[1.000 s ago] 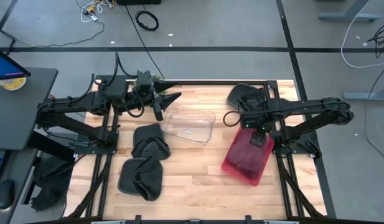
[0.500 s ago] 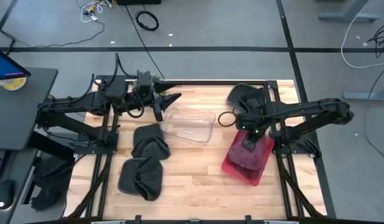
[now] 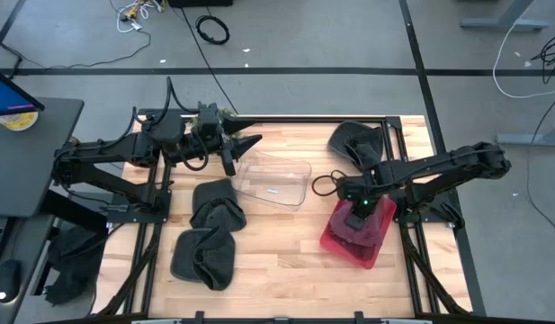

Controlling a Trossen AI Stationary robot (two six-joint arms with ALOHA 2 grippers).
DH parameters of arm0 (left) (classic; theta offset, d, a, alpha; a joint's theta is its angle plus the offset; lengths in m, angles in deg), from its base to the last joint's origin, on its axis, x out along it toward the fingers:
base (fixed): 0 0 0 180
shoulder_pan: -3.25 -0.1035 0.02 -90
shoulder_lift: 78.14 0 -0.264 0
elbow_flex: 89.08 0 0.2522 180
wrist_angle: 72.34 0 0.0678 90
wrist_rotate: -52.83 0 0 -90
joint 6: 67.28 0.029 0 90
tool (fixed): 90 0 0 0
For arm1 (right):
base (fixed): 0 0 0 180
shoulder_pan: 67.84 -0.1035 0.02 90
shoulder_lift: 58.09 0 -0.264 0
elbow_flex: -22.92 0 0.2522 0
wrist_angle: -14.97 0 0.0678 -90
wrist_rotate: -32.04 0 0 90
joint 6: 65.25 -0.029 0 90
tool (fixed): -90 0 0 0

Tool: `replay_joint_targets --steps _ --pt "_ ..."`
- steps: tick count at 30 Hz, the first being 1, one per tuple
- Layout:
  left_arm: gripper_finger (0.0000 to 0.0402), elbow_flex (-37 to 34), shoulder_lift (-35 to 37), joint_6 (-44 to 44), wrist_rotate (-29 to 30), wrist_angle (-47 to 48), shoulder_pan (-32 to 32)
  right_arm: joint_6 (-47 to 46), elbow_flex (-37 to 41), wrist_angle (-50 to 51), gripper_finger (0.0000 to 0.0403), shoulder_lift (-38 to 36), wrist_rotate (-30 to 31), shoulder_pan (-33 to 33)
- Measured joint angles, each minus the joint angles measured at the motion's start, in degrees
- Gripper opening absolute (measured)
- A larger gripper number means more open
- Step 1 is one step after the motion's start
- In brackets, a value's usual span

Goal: Pick & Place hat
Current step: Put the red cap into the red bin, then put the top black cap into the transparent bin

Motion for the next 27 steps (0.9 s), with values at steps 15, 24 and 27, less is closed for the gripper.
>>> replay_joint_targets --steps 15,24,27 --pt "0.0236 0.00 0.00 -0.01 0.01 -0.02 0.00 0.68 -21.86 29.04 0.0017 -1.86 32.33 6.47" --pt "0.0236 0.00 0.00 -0.23 0.02 0.00 0.00 11.24 -17.59 18.51 0.0145 0.55 25.58 23.71" --pt "0.0236 0.00 0.00 -0.69 0.00 0.02 0.00 12.44 -15.46 16.61 0.0209 2.60 22.13 28.68"
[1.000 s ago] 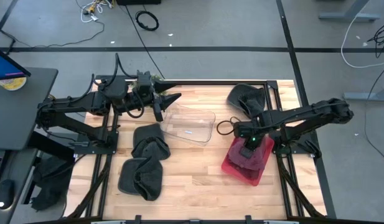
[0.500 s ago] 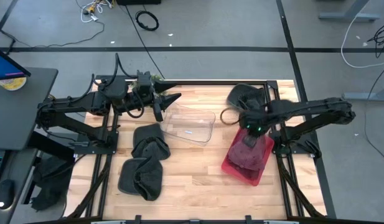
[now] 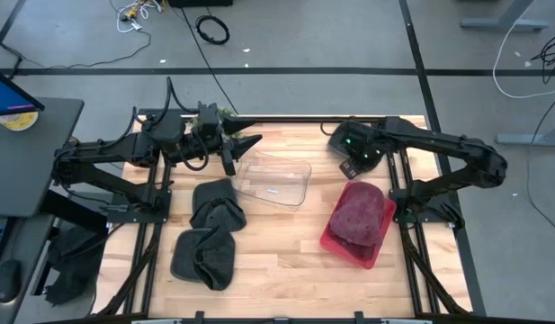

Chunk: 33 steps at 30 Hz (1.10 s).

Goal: Pick & Place hat
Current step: Put the top black cap into the transparent bin

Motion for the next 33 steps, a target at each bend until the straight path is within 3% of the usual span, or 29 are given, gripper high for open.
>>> replay_joint_targets --steps 4,7,11,17,23,25,29,33 --pt "0.0236 0.00 0.00 -0.75 0.00 0.00 0.00 2.78 3.60 -4.32 0.0279 2.78 -0.84 3.72" --pt "0.0236 0.00 0.00 -1.21 0.00 0.00 0.00 2.91 5.89 -8.17 0.0308 4.85 1.34 5.60" --pt "0.0236 0.00 0.00 -1.44 0.00 -0.02 0.39 3.07 8.16 -11.59 0.0315 7.93 4.42 7.90" --pt "0.0236 0.00 0.00 -1.70 -0.01 -0.01 1.03 3.75 10.21 -16.01 0.0292 13.05 6.24 11.06" --pt "0.0236 0.00 0.00 -1.45 -0.02 0.00 1.98 4.67 11.76 -16.92 0.0226 18.02 4.65 13.52" --pt "0.0236 0.00 0.00 -1.43 -0.02 -0.01 1.97 5.83 11.76 -16.25 0.0174 18.85 4.67 14.03" --pt "0.0236 0.00 0.00 -1.66 0.00 0.00 1.95 9.40 11.40 -13.95 0.0029 17.38 4.54 14.49" --pt "0.0236 0.00 0.00 -1.51 0.00 0.00 1.95 12.60 8.47 -8.12 0.0012 12.43 5.18 14.53"
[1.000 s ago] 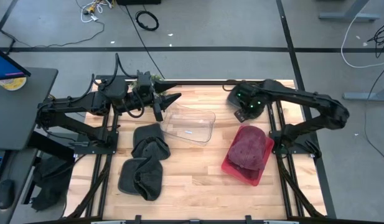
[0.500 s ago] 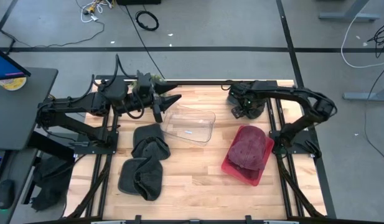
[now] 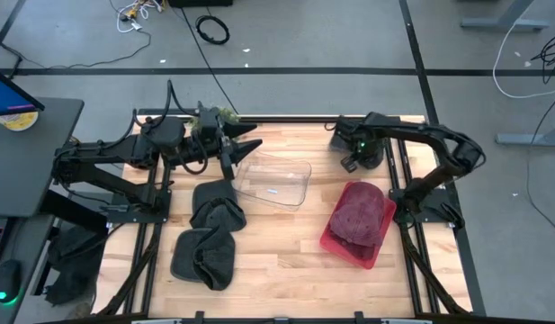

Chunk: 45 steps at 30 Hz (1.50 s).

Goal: Pick & Place hat
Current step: Put the top black cap into the transparent bin

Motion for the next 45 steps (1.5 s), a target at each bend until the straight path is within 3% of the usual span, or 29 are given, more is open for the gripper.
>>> replay_joint_targets --steps 7,16,22,28,37,45 --pt "0.0236 0.00 0.00 4.12 1.45 -0.01 -0.13 5.57 -11.96 10.61 0.0005 -14.55 -7.59 -0.85" --pt "0.0236 0.00 -0.44 15.38 3.99 -0.36 -0.95 5.86 -27.91 9.55 0.0004 -24.81 -23.90 -1.95" --pt "0.0236 -0.04 -2.95 13.55 -12.83 -4.02 -4.42 1.27 -32.64 2.36 0.0002 -24.76 -25.17 -8.37" --pt "0.0236 -0.02 -6.35 15.19 -16.18 -6.85 -6.01 0.08 -32.64 -2.24 0.0002 -22.02 -25.71 -14.99" --pt "0.0236 0.02 -7.99 10.51 -20.54 -4.31 -10.06 0.06 -32.61 -2.39 0.0002 -17.22 -30.60 -22.32" --pt "0.0236 0.02 -8.07 8.58 -33.33 3.16 -14.55 -4.10 -32.59 -6.63 0.0001 -16.36 -37.77 -28.70"
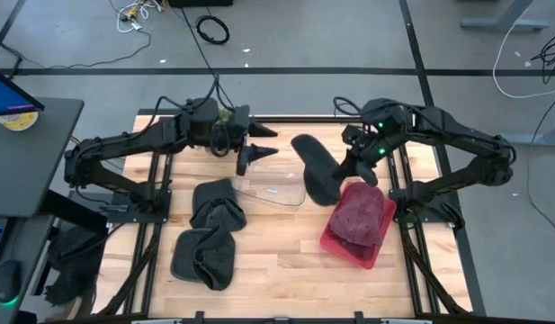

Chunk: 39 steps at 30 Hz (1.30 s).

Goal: Pick & Place hat
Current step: Put the top black cap into the transparent bin

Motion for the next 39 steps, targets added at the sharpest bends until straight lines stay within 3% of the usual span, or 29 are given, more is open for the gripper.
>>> replay_joint_targets --steps 4,11,17,27,29,32,39 --pt "0.0236 0.00 -0.23 -1.28 -9.25 0.25 -2.16 -2.66 0.00 -5.93 0.0001 0.00 -0.45 -3.34" --pt "0.0236 -0.04 -0.92 -3.86 -13.32 0.49 -5.90 -6.77 0.00 -15.59 0.0001 0.54 -1.33 -8.34" --pt "0.0236 -0.02 -1.09 -7.05 -21.99 -2.19 -7.48 -7.86 0.00 -19.45 0.0001 1.99 -1.30 -10.48" --pt "0.0236 0.00 -1.70 -7.15 -22.88 -2.50 -6.94 -7.82 0.00 -24.70 0.0001 5.75 -3.92 -11.77" --pt "0.0236 -0.04 -2.05 -7.32 -25.22 -2.21 -6.90 -7.79 0.02 -25.33 0.0001 6.33 -4.22 -11.77" --pt "0.0236 0.07 -3.47 -9.26 -28.55 -2.98 -5.99 -7.63 0.07 -26.81 0.0001 6.62 -4.91 -11.75" --pt "0.0236 0.00 -8.34 -10.13 -29.13 -5.04 -2.82 -7.82 0.04 -30.41 0.0001 6.86 -5.84 -11.75"
